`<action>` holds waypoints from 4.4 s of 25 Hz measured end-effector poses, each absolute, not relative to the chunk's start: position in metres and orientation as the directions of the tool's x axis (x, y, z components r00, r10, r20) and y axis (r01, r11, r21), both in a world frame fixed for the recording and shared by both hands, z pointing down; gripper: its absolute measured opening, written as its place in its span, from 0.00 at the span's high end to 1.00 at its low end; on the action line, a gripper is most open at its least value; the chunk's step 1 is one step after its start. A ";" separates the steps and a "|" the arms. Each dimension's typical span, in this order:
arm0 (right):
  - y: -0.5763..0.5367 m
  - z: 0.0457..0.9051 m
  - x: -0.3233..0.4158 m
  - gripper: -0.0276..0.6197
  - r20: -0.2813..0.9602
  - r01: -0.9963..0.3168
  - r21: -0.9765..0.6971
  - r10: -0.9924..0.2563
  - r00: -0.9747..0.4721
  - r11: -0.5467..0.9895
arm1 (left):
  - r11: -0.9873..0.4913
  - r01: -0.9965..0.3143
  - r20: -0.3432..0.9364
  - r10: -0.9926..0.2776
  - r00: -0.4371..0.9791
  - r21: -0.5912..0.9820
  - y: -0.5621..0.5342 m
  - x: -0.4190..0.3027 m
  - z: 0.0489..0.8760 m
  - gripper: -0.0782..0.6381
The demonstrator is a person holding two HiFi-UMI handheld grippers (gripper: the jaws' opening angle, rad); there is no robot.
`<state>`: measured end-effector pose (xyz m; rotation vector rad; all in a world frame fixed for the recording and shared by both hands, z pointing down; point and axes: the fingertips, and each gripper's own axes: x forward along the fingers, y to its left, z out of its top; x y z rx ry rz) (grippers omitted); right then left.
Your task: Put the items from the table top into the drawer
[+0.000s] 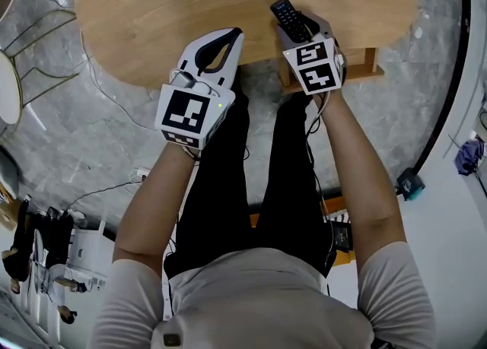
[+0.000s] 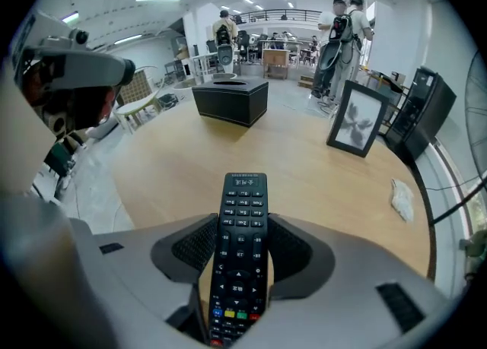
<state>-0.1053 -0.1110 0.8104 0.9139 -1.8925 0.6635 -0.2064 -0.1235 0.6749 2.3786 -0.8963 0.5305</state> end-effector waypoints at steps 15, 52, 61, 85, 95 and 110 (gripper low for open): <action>-0.006 0.808 -0.045 0.62 0.904 -0.492 -0.041 -0.177 -0.390 0.870 | -0.592 -0.732 0.529 -0.524 0.667 0.337 -0.056 -0.128 0.674 0.88; 0.057 0.973 0.001 0.61 0.949 -0.133 -0.028 -0.015 -0.313 0.991 | -0.520 -0.780 0.605 -0.511 0.611 0.349 -0.002 -0.086 0.792 0.88; 0.060 0.976 0.000 0.58 0.957 -0.132 -0.033 -0.006 -0.289 0.991 | -0.519 -0.779 0.606 -0.509 0.612 0.351 -0.002 -0.094 0.790 0.88; 0.000 0.638 -0.014 0.69 0.780 -0.638 0.058 -0.434 -0.451 0.768 | -0.670 -0.678 0.510 -0.487 0.709 0.303 -0.024 -0.076 0.551 0.88; -0.010 0.376 -0.005 0.82 0.522 -0.798 0.086 -0.710 -0.474 0.596 | -0.777 -0.600 0.371 -0.509 0.776 0.190 -0.026 -0.043 0.345 0.88; 0.012 0.167 0.008 0.91 0.230 -0.846 0.123 -0.844 -0.484 0.519 | -0.856 -0.517 0.207 -0.502 0.840 0.021 0.018 -0.015 0.169 0.88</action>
